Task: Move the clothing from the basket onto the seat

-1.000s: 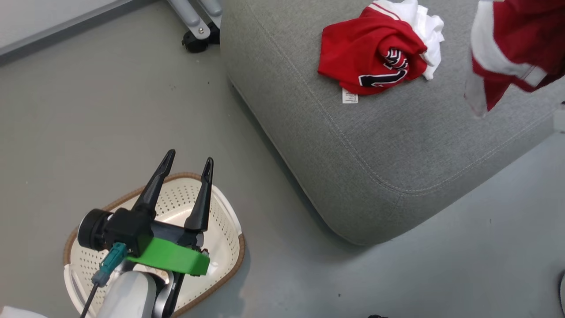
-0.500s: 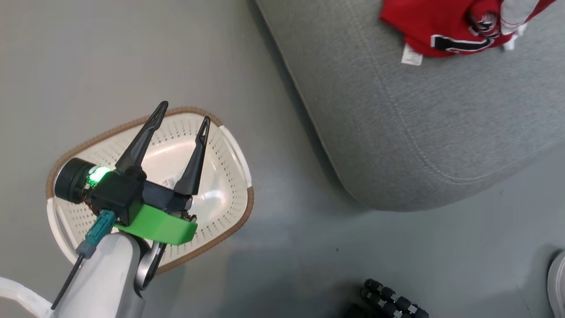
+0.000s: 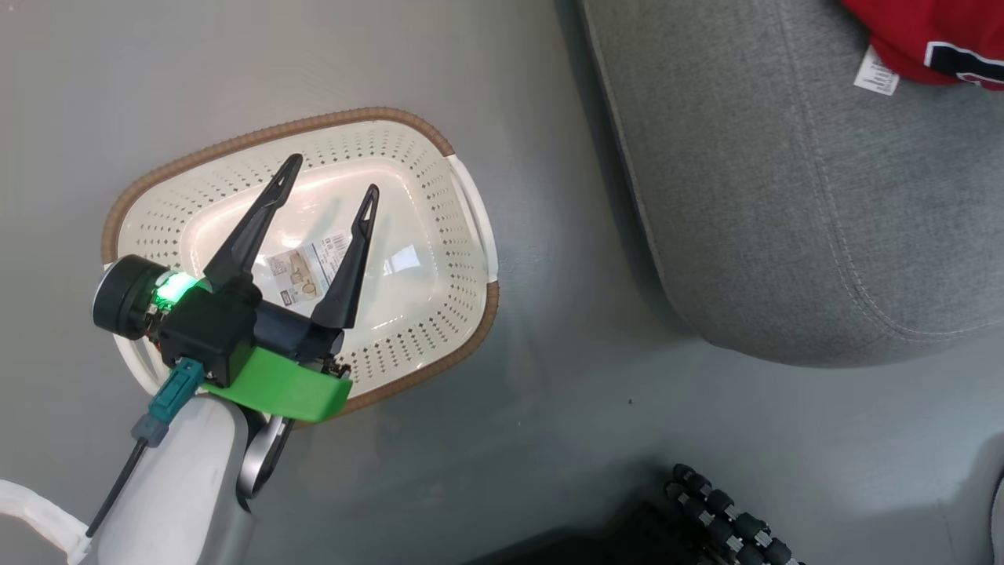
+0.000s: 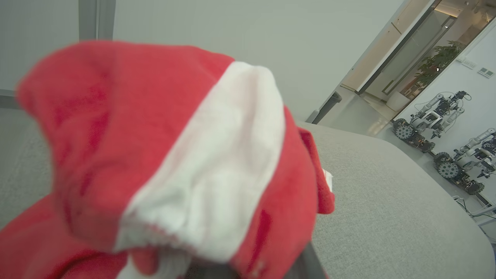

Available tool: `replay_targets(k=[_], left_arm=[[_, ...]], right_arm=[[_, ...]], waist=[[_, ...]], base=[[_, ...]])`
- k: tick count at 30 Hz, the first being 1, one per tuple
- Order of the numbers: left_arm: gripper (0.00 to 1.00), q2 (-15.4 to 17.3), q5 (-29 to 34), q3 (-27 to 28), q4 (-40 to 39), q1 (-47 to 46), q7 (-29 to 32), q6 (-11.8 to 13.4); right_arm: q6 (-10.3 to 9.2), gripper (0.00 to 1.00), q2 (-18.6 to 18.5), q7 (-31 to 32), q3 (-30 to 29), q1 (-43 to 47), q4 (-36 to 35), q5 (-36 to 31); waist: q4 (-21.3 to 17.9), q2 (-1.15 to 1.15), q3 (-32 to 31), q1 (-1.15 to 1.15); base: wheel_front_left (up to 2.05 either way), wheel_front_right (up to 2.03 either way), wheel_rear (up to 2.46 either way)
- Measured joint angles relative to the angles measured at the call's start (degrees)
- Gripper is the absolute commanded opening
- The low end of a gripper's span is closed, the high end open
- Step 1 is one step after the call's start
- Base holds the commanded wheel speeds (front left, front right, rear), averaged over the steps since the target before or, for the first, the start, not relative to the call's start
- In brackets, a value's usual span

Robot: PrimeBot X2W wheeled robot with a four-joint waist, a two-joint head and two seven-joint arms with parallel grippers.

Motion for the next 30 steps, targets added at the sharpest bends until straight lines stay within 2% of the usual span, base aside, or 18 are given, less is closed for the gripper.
replay_targets(k=[4,8,9,10,11,19,25,30], left_arm=[[1.00,0.2,0.0,0.5,0.1,0.0,0.0,0.0],[1.00,0.4,0.3,0.2,0.4,0.0,0.0,0.0],[1.00,0.3,0.3,0.2,0.5,0.0,0.0,0.0],[1.00,0.3,0.3,0.3,0.5,0.0,0.0,0.0],[1.00,0.2,0.3,0.3,0.6,0.0,0.0,0.0],[1.00,-1.1,-0.2,0.2,1.6,0.6,0.0,0.0],[1.00,-3.1,-0.5,0.2,3.2,2.9,0.0,0.0],[1.00,-5.2,-0.7,1.3,3.7,5.2,0.0,0.0]], right_arm=[[0.00,0.00,0.8,0.0,1.0,0.7,3.2,0.1],[0.00,0.00,0.8,0.0,5.4,1.0,6.6,1.6],[0.00,0.34,0.5,0.0,6.9,1.0,7.4,1.6],[0.00,0.92,0.2,0.0,7.4,1.1,7.5,1.6],[0.00,1.00,0.0,0.0,7.4,1.0,7.5,2.0],[0.00,1.00,-1.4,0.0,8.8,4.0,7.5,3.1],[0.01,1.00,-1.9,0.0,11.2,9.6,2.6,2.9],[0.00,1.00,-2.8,0.0,10.4,14.0,-3.2,4.9]], waist=[[0.6,0.00,0.7,0.00],[0.1,0.00,0.0,0.00],[0.0,0.00,-0.3,0.00],[-0.2,0.00,-0.7,0.00],[-0.3,0.00,-1.0,-0.01],[-1.2,0.00,-5.1,0.00],[-1.7,0.00,-9.9,-0.01],[-2.1,0.00,-14.9,-0.01]], base=[[0.00,0.00,0.00],[0.00,0.00,0.00],[0.00,0.00,0.00],[0.00,0.00,0.00],[0.00,0.00,0.00],[0.00,0.00,0.00],[0.00,0.00,0.00],[0.00,0.00,0.00]])
